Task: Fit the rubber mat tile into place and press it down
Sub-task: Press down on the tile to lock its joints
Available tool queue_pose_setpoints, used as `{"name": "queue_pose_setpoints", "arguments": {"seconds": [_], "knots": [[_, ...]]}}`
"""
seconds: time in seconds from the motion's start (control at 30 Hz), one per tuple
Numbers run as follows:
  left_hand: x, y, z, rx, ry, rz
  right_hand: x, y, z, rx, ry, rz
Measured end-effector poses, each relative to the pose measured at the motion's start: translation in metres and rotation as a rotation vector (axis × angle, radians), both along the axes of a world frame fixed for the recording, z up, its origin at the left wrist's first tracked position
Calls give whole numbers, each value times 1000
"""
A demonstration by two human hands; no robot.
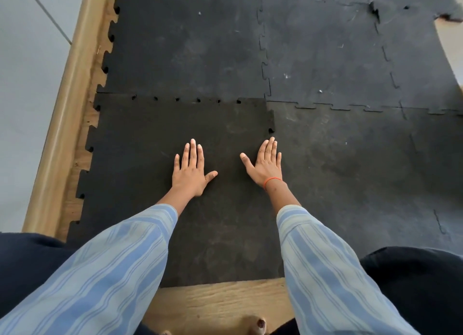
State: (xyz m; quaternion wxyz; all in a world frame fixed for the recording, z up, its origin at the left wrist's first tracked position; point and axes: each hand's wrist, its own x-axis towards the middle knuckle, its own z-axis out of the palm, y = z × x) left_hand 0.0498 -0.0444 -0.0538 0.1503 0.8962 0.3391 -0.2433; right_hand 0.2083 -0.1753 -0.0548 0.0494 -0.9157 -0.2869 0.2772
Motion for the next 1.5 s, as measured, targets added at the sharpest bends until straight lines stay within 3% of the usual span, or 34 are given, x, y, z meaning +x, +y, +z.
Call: {"name": "queue_pose_setpoints", "arguments": {"seconds": [0.27, 0.6, 0.8, 0.97, 1.13, 1.3, 1.5], "knots": [[0, 7, -5, -1, -15, -22, 27, 20, -4, -4, -117, 58], [20, 44, 12, -98, 13, -45, 50, 39, 23, -182, 13, 85], [35, 71, 13, -94, 52, -8, 69, 61, 26, -126, 18, 248], [44, 92, 8, -77, 15, -28, 67, 66, 11, -109, -64, 262], [48, 95, 6, -83, 11, -28, 74, 94, 22, -226, -2, 244], [50, 96, 2, -84, 8, -29, 68, 104, 16, -118, 25, 277], [48, 98, 2, -74, -7, -28, 76, 114, 22, -183, 61, 271]]}}
